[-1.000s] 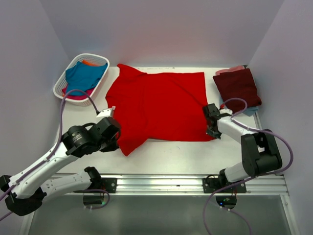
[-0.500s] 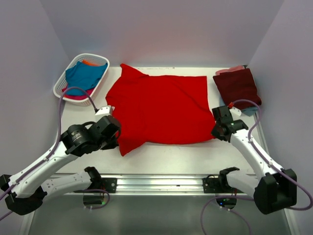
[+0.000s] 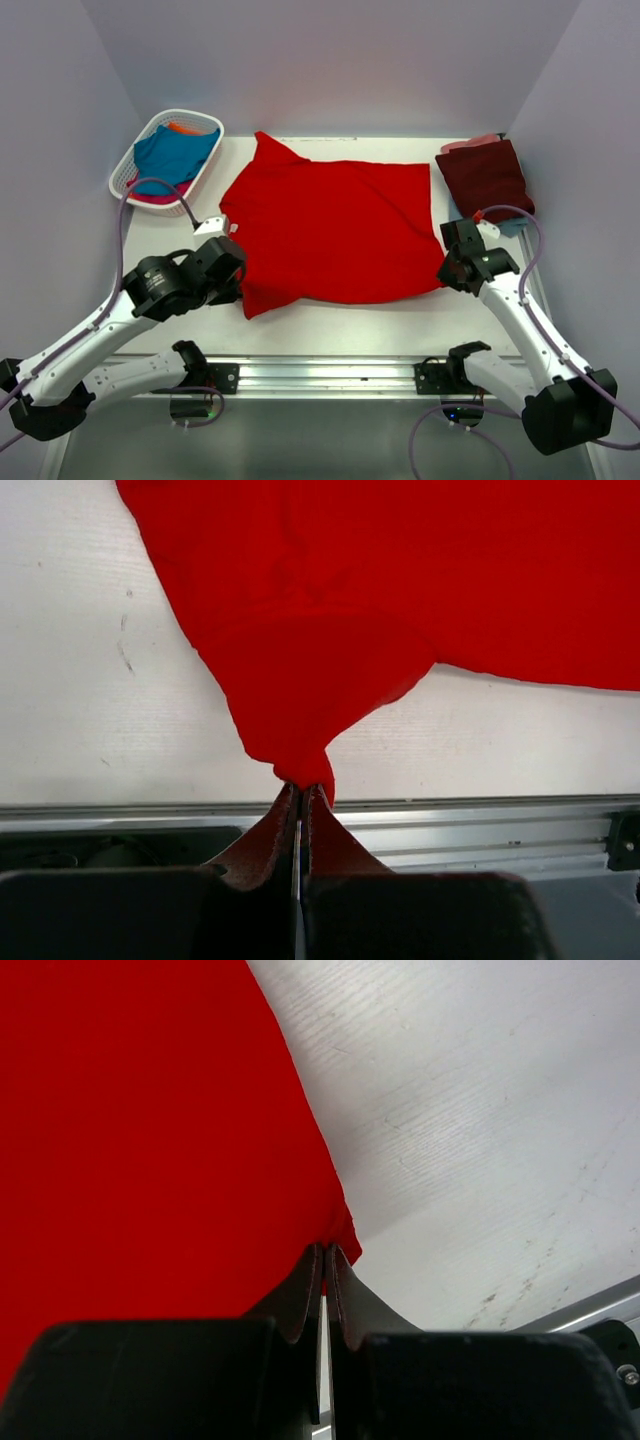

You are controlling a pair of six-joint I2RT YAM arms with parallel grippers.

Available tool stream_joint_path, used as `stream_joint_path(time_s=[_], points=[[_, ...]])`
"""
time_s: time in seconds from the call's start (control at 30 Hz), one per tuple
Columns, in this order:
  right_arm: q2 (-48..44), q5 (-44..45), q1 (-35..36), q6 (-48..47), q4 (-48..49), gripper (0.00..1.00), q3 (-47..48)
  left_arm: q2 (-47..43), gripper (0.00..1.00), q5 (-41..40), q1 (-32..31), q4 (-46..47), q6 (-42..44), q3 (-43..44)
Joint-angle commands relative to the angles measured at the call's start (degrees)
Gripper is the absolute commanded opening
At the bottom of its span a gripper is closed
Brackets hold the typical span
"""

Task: Fold and stack the t-shirts
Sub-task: Fold the tshirt

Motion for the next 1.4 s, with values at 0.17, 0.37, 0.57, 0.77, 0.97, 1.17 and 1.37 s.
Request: stream_joint_path(time_s=[0.17,0.37,0.57,0.77,0.97,1.17,1.37], points=[[8.8,-0.6,-0.1,-1.5,11.0,0.0,0.4,3.9,0.0,-9.8,0.1,15.3,8.8,-9.0],[16.0,2.4,-0.2,-2.2,15.9,0.0,3.7,7.1,0.0,-7.3,12.5,32.2,21.4,-10.9],[21.8,4.7,-0.8,-2.8,18.8,0.0,5.8,13.8,0.0,-5.9,20.1,39.7,27.1,-9.6],[26.3,5.4,-3.5,-3.7,21.4,0.0,8.1,20.2,0.0,-4.0,24.0,44.8,29.6,-8.9],[30.6,4.5,-5.5,-4.2,22.9,0.0,10.8,23.9,0.0,-3.4,26.0,45.7,30.5,-5.8],[32.2,3.5,-6.0,-4.3,23.9,0.0,12.5,26.9,0.0,-5.1,26.0,45.7,31.5,-0.9],[34.3,2.7,-6.2,-4.4,24.5,0.0,14.6,30.5,0.0,-6.7,26.0,44.2,32.5,3.7]])
